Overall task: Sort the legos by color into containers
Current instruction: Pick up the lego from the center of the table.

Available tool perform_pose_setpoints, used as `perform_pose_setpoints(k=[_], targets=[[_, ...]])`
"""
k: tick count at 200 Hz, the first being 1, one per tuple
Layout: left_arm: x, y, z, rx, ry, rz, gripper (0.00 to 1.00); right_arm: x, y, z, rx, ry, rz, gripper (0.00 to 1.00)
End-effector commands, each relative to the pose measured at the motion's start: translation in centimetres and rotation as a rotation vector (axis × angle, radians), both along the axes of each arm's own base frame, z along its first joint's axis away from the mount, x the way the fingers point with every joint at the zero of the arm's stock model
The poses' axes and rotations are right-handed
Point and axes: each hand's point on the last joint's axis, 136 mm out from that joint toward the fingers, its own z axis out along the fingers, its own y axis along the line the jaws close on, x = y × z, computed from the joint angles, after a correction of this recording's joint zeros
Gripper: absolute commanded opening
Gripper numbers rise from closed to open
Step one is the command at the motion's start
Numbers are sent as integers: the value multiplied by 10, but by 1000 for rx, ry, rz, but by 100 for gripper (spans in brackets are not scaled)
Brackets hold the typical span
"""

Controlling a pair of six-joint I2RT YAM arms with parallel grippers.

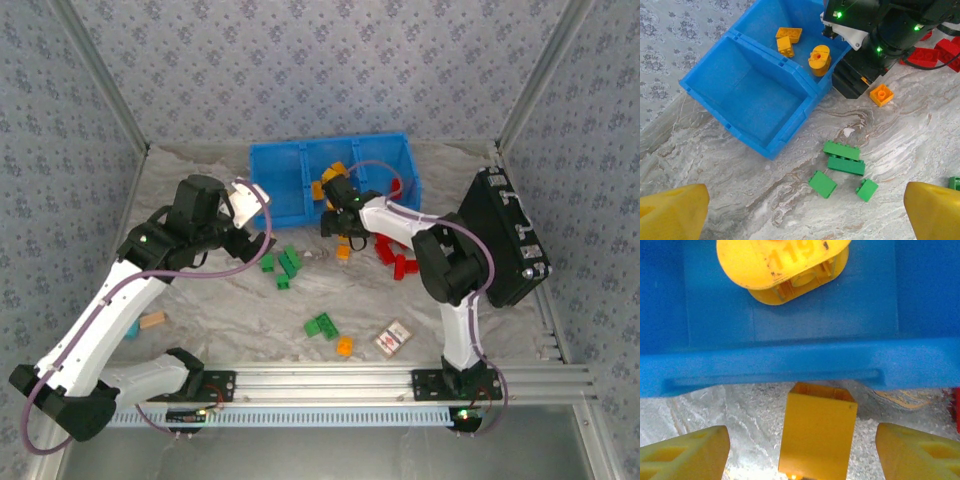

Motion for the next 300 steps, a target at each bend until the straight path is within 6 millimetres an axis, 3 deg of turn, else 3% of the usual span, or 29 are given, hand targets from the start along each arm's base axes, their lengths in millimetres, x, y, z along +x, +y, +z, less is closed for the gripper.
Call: perform_pose_setpoints(k=[1, 71, 135, 187, 221, 244, 262, 300], targets=[[-2, 1, 7, -23, -20, -5, 100, 9, -3, -5, -20, -3, -34, 74], [-2, 0, 4, -21, -12, -6, 100, 7, -15, -17, -59, 17, -53, 47], [-1, 0, 4, -18, -13, -5, 100, -4, -20, -14, -79, 39, -29, 33], [0, -1, -2, -17, -14, -5, 100, -37, -17, 8, -100, 55, 33, 31], [0, -2, -1, -23, -10, -9, 100, -46, -11, 37, -102, 28, 75, 30], [0, -2, -1, -26, -17, -10, 100, -36, -5, 64, -89, -34, 94, 31], [-3, -3, -1, -34, -11, -22, 100, -16, 3, 82, -74, -98, 108, 31], [-5, -1, 3, -36, -27, -22, 100, 30, 18, 97, -71, -178, 146, 31]])
